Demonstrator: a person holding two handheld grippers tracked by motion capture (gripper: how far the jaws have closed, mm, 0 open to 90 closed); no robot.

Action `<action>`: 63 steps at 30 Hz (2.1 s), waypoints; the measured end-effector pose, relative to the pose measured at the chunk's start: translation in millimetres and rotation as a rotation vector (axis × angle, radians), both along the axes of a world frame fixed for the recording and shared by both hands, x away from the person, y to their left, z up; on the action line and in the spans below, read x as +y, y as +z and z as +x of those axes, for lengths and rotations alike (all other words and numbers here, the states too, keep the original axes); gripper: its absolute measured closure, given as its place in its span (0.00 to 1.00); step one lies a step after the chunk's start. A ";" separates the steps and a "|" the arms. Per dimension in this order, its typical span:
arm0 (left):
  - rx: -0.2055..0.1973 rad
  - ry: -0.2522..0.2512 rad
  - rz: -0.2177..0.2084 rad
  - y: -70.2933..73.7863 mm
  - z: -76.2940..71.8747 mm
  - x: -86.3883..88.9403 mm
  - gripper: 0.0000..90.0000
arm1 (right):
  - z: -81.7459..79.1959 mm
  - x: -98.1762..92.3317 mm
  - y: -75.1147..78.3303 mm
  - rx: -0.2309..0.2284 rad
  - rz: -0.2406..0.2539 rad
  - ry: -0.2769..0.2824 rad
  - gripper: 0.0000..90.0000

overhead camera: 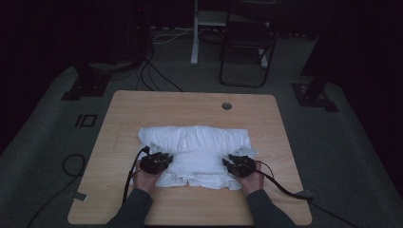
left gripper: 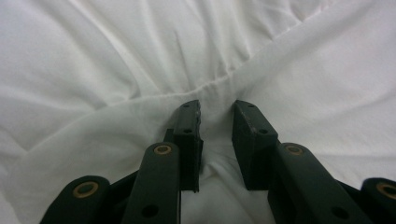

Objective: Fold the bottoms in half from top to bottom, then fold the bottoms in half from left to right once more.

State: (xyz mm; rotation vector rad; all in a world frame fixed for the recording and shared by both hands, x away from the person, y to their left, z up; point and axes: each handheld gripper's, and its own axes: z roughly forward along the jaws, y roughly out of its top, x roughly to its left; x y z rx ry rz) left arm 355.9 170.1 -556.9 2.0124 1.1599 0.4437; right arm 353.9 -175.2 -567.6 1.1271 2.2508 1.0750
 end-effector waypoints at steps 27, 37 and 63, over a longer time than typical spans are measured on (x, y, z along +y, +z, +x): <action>0.028 0.339 0.067 11.3 21.8 53.2 0.10 | -1.7 -0.6 -2.2 -0.017 0.010 -0.003 0.69; 0.092 0.354 0.096 0.1 23.1 49.4 0.06 | -2.0 -1.1 -2.8 -0.021 0.012 -0.001 0.69; -0.097 0.190 -0.261 60.1 1.2 62.5 0.95 | -3.8 25.6 51.0 -0.090 0.077 0.044 0.54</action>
